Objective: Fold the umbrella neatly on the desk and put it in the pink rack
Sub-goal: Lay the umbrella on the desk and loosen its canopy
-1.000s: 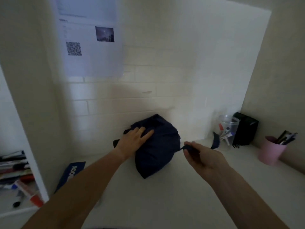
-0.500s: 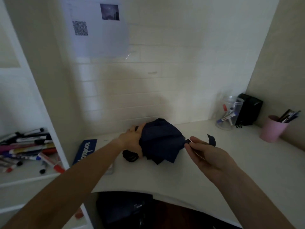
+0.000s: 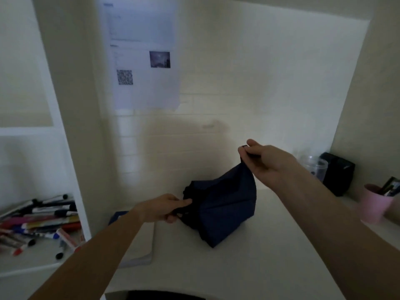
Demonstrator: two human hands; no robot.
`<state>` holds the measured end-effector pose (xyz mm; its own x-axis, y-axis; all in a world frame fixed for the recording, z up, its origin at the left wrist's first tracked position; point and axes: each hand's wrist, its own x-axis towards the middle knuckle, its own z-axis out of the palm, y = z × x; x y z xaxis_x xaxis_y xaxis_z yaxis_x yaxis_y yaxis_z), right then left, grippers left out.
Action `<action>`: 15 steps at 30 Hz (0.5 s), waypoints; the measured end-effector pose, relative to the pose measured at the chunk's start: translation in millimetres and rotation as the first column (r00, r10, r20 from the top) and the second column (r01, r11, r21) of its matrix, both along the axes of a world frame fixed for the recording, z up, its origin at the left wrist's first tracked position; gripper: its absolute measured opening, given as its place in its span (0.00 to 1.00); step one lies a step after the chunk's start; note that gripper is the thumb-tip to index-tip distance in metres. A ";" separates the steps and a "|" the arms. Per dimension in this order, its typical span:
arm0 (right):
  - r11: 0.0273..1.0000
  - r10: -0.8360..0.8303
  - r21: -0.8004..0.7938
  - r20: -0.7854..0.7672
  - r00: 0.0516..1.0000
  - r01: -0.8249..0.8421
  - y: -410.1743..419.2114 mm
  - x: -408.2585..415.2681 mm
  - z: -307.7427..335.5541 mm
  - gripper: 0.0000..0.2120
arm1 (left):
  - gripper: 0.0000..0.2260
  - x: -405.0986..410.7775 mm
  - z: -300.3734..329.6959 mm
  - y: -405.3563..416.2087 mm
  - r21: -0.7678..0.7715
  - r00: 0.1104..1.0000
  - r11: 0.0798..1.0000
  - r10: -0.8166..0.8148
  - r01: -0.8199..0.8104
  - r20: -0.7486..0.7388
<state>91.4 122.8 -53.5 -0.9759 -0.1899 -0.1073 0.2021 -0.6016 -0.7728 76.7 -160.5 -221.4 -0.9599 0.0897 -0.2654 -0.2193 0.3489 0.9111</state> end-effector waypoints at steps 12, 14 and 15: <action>0.994 -0.098 0.031 -0.128 0.987 0.103 25.0 27.3 24.6 0.06 | 0.11 -31.9 39.9 2.3 0.068 0.828 0.965 0.253 -0.254 -0.500; 0.993 -0.096 0.056 -0.053 0.994 0.099 34.0 39.1 -11.1 0.08 | 0.10 -29.9 25.6 7.0 0.026 0.827 0.963 0.246 -0.270 -0.506; 0.992 -0.112 0.063 -0.002 0.994 0.112 37.7 44.4 -30.1 0.09 | 0.10 -28.3 15.9 10.2 0.000 0.833 0.960 0.243 -0.280 -0.497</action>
<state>135.8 160.5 -83.6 -0.9905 -0.0720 -0.1167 0.1369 -0.5708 -0.8096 48.4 -150.3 -205.5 -0.9514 -0.1838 0.2472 0.1550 0.4081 0.8997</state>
